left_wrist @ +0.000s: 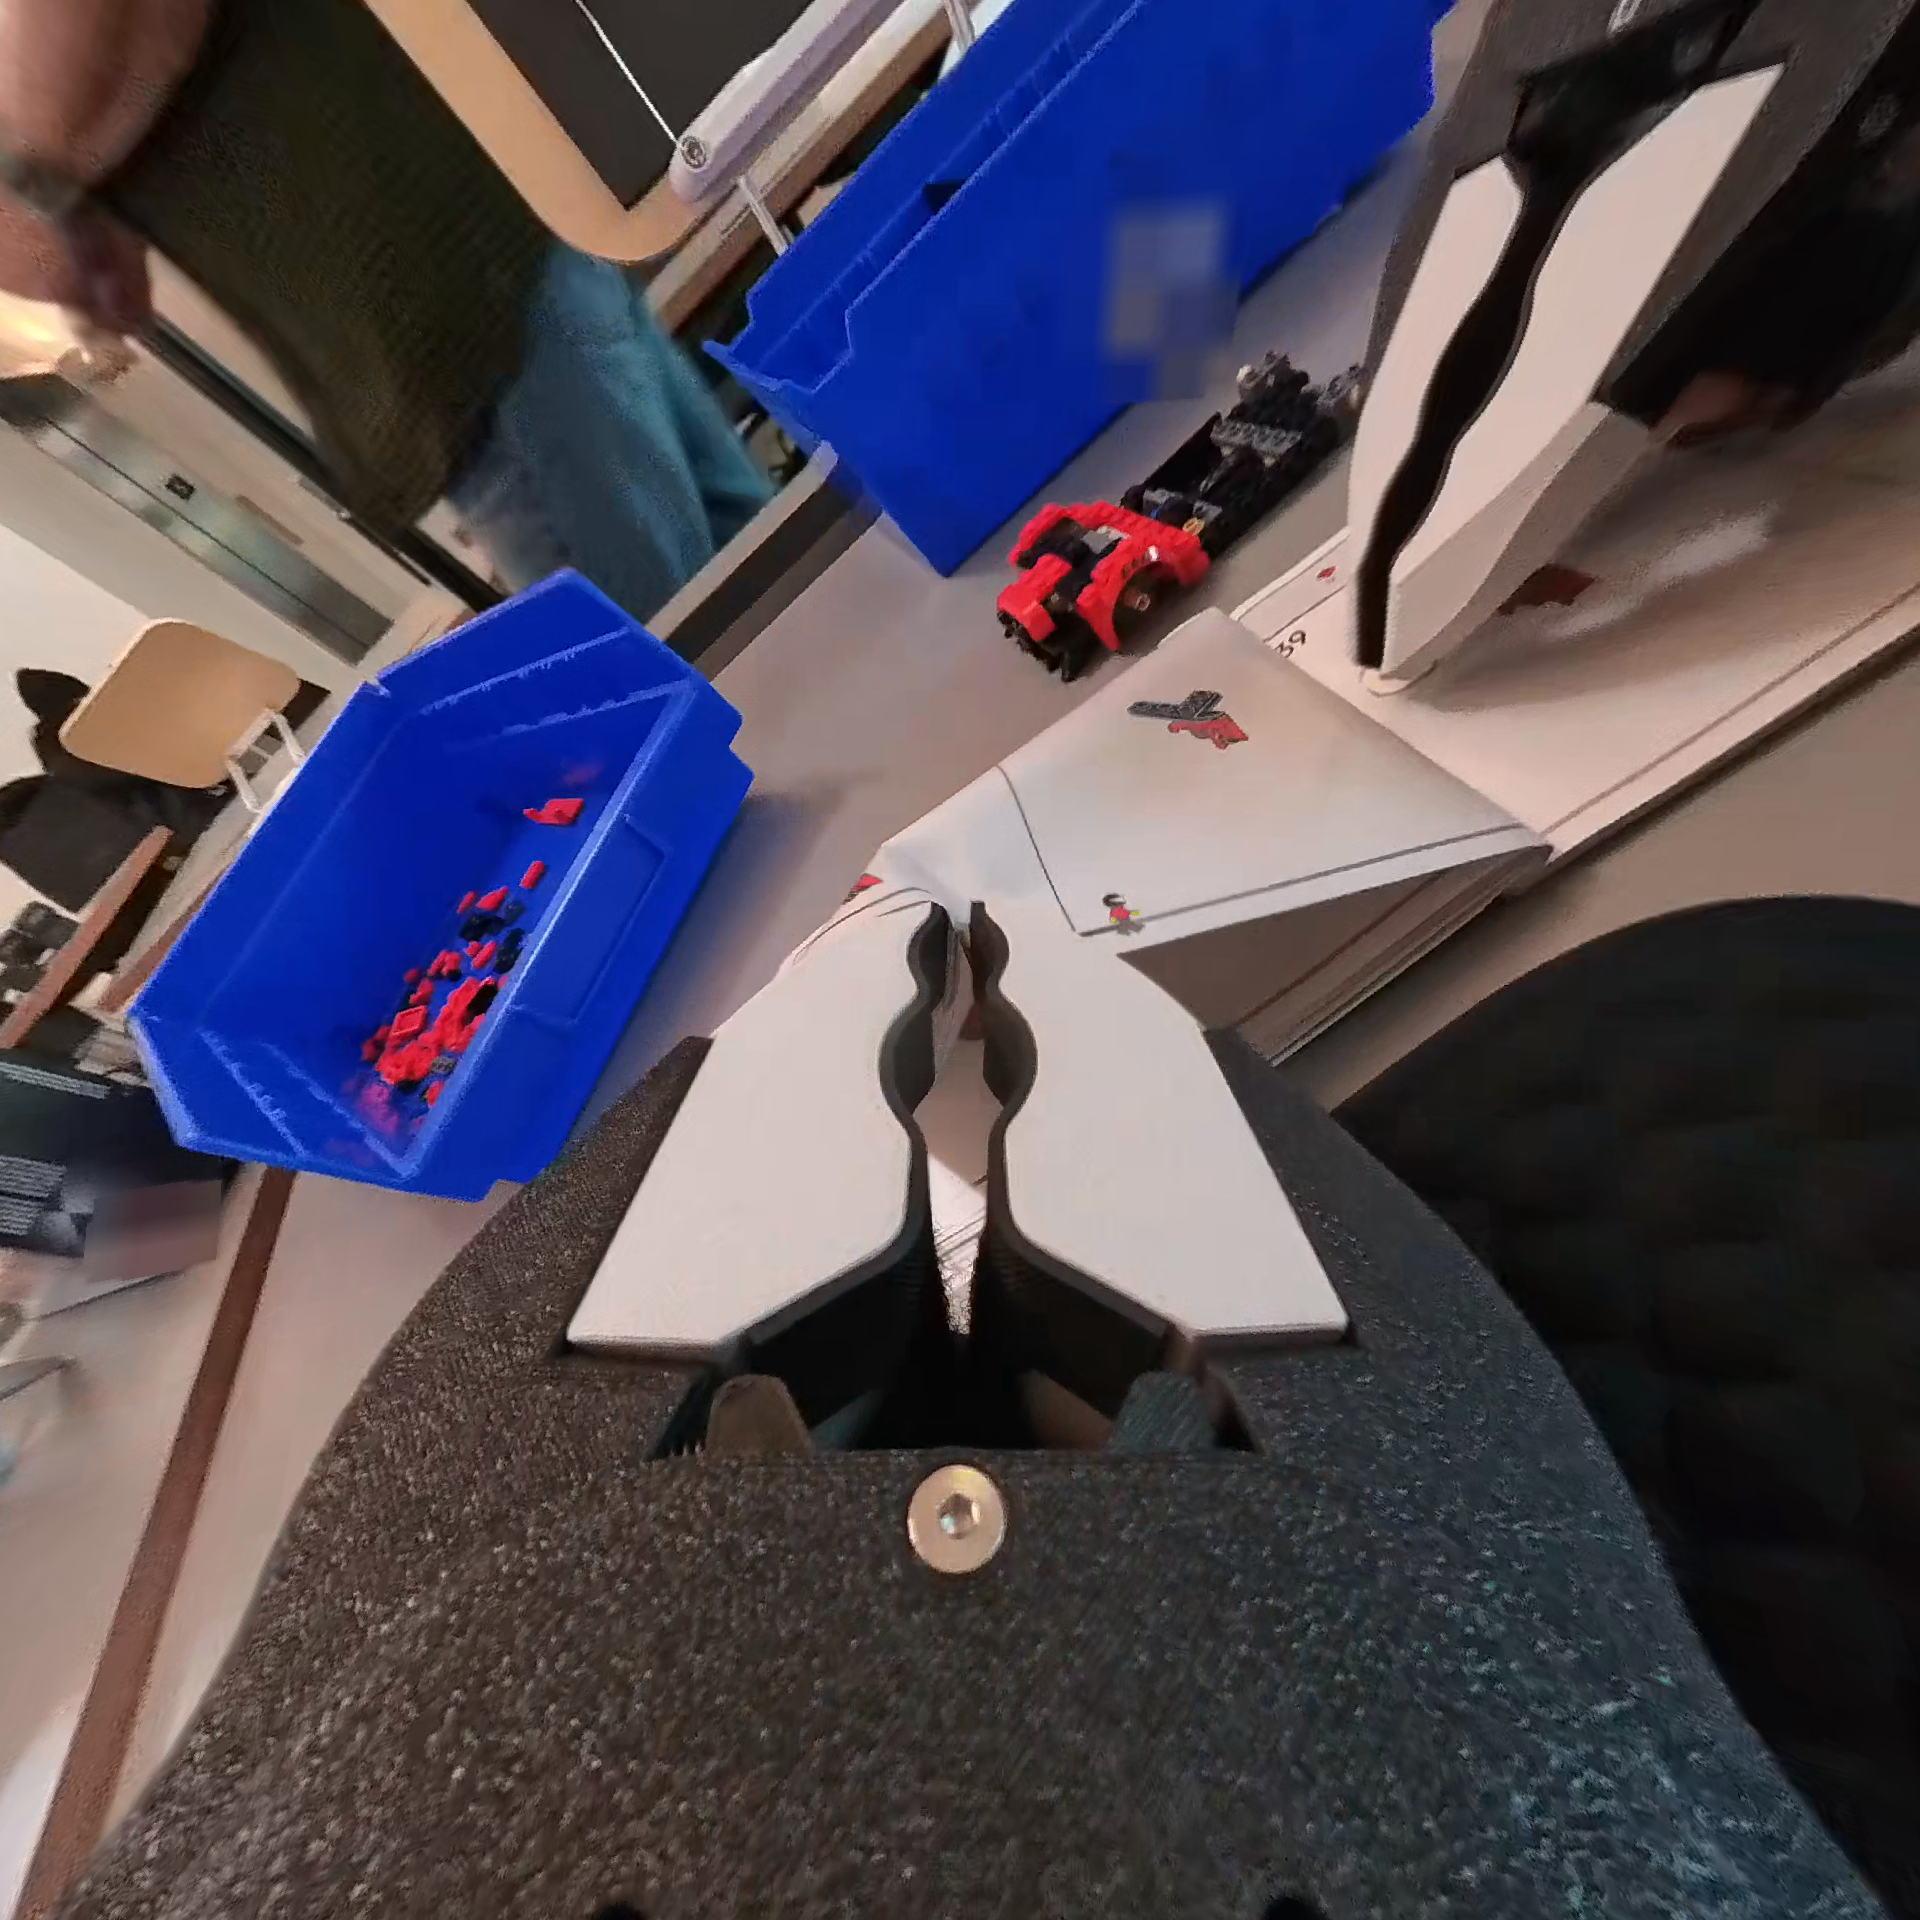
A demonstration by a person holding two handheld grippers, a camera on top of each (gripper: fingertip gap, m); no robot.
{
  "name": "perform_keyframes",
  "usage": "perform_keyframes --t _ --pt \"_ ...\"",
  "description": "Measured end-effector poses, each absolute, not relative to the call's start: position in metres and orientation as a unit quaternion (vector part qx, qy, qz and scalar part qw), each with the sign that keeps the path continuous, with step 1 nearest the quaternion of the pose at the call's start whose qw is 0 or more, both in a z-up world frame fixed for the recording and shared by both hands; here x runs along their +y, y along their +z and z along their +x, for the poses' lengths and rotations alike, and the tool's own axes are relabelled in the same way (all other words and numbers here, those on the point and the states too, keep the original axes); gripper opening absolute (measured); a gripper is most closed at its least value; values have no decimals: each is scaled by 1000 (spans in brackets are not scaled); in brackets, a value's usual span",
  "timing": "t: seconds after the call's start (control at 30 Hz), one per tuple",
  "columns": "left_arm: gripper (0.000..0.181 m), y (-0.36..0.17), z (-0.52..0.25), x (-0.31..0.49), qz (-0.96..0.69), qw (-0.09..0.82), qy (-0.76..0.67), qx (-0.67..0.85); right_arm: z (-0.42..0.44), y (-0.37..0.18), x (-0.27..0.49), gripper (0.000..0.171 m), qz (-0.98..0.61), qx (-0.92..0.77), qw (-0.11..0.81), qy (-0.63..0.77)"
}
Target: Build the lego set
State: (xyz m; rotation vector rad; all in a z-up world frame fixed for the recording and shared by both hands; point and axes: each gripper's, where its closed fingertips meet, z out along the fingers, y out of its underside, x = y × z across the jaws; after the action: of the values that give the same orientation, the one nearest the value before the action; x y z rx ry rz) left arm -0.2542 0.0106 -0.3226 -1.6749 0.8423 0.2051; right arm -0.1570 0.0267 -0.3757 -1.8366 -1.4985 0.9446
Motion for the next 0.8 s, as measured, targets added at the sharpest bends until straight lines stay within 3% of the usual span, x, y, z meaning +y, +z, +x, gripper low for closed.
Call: perform_keyframes --t 0.2,0.5,0.8 --pt "4 -326 -257 6 -717 582 100 370 -162 -382 21 4 -673 -611 279 311" --pt "4 -330 -264 4 -722 581 103 362 -177 -363 31 0 -644 -585 349 348" --pt "4 -335 -267 4 -727 576 102 358 -178 -374 24 0 -643 -613 316 333"
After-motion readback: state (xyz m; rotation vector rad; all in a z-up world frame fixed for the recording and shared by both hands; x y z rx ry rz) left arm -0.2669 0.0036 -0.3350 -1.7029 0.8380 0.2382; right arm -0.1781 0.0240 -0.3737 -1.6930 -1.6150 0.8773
